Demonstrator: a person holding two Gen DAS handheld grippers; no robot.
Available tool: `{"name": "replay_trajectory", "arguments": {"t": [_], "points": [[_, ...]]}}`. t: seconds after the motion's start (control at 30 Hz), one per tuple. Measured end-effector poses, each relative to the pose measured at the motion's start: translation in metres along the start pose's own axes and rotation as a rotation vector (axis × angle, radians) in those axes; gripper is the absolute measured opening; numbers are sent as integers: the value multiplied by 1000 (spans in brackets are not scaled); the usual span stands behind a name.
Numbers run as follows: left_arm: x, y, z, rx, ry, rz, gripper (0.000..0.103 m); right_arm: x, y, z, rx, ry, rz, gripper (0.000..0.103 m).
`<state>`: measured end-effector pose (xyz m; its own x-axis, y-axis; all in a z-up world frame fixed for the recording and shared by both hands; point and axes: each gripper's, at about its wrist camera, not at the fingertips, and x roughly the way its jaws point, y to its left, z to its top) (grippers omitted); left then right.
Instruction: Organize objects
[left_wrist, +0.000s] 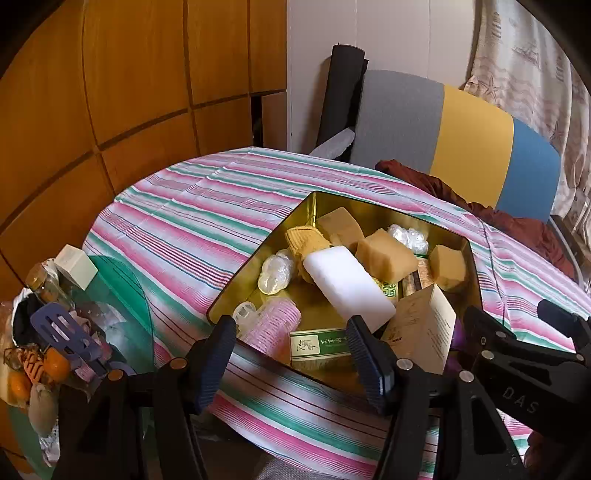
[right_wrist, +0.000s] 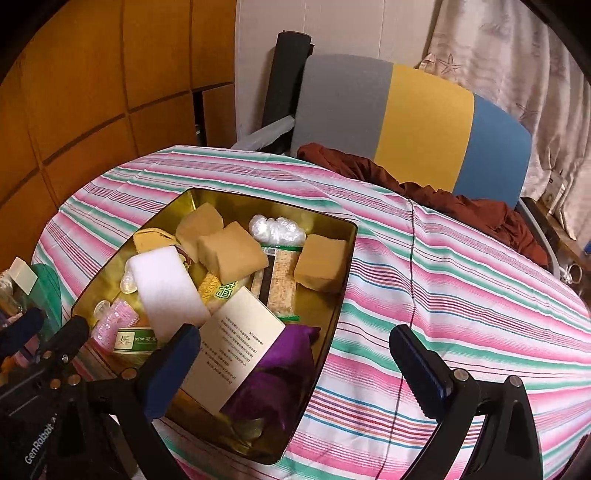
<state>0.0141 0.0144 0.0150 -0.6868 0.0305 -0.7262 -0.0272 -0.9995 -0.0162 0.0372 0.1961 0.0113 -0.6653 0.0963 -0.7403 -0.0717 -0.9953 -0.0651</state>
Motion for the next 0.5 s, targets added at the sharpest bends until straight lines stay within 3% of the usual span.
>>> {"name": "replay_trajectory", "arguments": {"t": [0.33,0.5], "points": [[0,4,-1,-31,20,-34,63,0,-4,0,23,6,-19,103],[0,3,-2,-34,29,-9,63,1,-3,0,15,4,-30,103]]}}
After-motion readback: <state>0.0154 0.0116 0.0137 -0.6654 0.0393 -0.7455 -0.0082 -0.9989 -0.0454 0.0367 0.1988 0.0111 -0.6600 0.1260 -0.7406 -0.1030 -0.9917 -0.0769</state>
